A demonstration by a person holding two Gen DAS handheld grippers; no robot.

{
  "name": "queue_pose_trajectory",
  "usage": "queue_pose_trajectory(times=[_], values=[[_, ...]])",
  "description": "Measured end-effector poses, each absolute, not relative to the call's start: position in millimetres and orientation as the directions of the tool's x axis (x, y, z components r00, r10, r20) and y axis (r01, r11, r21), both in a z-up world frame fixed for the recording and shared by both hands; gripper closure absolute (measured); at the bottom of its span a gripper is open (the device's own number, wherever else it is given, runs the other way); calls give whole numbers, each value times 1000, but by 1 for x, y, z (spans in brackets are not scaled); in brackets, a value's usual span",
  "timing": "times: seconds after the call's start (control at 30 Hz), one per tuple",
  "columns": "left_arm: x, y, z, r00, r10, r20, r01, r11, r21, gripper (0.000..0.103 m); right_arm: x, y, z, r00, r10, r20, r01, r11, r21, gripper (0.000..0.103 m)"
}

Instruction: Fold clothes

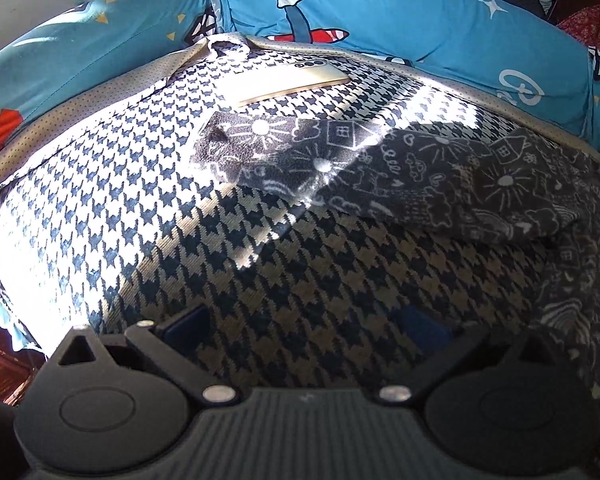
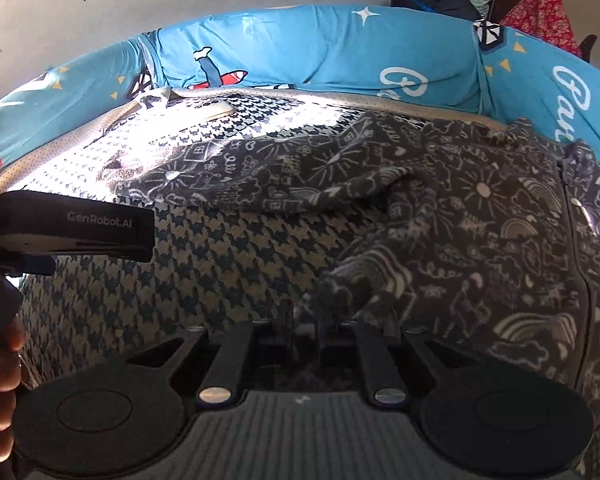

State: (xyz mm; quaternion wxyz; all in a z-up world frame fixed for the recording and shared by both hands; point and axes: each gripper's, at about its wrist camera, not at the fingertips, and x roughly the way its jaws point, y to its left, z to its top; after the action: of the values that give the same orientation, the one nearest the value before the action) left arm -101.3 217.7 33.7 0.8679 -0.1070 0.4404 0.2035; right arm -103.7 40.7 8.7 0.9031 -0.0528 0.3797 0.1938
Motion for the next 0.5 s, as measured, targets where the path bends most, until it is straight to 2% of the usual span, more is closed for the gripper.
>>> queue_pose_trajectory(times=[0.17, 0.27, 0.5], values=[[-101, 192, 33, 586, 206, -784, -347, 938, -13, 0, -135, 24, 9, 646, 323, -692, -385, 920, 70, 90], [-104, 178, 35, 621, 189, -761, -303, 953, -11, 0, -155, 24, 8, 636, 335, -695, -414, 908, 59, 79], [-115, 148, 39, 688, 131, -713, -206, 978, -18, 0, -205, 26, 0, 630, 338, -699, -467, 884, 6, 76]])
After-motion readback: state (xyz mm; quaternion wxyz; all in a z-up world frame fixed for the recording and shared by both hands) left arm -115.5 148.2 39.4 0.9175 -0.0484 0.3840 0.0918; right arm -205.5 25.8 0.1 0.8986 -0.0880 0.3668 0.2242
